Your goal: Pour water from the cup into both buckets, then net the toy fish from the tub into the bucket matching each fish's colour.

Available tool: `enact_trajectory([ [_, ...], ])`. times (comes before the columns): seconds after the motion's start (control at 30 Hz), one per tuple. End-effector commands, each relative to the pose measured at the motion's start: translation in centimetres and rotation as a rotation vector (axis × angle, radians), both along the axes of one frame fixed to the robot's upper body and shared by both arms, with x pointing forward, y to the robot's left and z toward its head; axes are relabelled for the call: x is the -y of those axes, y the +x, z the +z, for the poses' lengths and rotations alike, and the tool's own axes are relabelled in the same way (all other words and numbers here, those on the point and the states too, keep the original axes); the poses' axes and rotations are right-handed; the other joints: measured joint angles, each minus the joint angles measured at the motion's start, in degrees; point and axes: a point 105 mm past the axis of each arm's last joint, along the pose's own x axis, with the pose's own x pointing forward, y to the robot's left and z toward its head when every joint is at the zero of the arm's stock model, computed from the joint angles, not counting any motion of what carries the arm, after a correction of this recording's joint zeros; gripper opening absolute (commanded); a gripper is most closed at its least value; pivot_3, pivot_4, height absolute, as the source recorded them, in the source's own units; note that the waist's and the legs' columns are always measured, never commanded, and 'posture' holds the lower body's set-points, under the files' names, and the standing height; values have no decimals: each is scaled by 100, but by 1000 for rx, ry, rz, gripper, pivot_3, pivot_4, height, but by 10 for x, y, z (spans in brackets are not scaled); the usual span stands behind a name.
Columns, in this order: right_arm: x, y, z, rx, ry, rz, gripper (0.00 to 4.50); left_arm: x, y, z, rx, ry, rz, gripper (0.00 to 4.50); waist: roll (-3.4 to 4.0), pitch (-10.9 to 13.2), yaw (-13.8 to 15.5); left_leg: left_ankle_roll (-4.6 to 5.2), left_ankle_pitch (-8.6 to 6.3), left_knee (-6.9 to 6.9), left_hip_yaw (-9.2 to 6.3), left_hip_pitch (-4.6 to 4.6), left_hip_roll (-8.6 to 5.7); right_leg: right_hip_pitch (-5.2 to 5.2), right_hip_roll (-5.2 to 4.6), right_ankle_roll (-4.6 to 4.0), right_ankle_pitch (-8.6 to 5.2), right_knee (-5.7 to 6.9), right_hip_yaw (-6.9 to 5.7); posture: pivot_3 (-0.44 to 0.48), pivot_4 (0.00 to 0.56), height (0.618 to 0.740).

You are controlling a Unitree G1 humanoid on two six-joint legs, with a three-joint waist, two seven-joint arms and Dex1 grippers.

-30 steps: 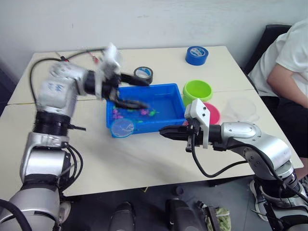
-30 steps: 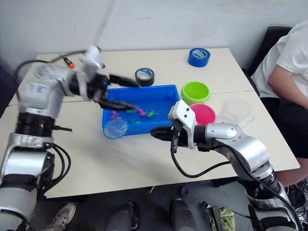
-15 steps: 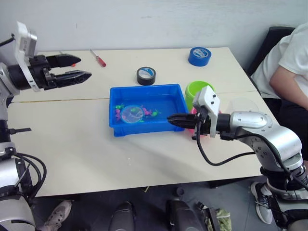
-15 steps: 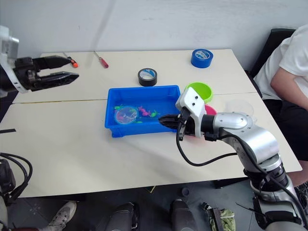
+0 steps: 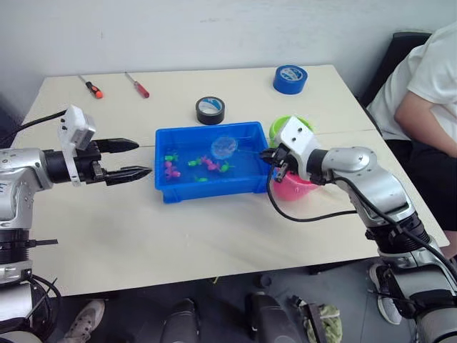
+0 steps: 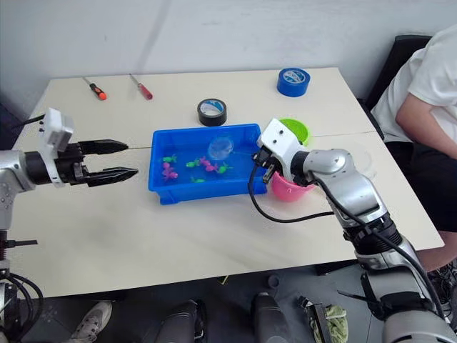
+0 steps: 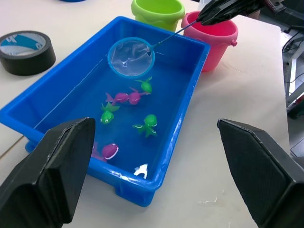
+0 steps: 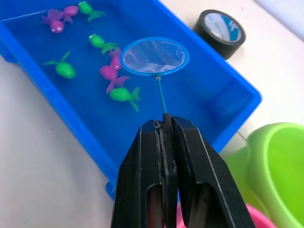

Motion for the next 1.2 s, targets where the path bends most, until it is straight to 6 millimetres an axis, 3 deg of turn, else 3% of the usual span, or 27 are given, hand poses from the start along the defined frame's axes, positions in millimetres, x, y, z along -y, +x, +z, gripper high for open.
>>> enact_trajectory([
  [0.03,-1,-6,9,45,-21,23,0,4,-6,16,57,-20,-14,4474,0,0,6,1,-1,4,0,1,0,2,0,0,0,2,0,0,150,731],
  [0.5,10,-17,-7,-15,-95,31,0,12,-11,16,47,-32,-12,4474,0,0,18,1,-1,13,-4,3,-1,4,3,0,0,10,0,0,150,731],
  [1.2,20,-6,-19,-7,-225,20,0,14,-16,17,49,-46,5,4474,0,0,16,1,-1,16,-4,3,-1,4,4,0,0,11,0,0,150,731],
])
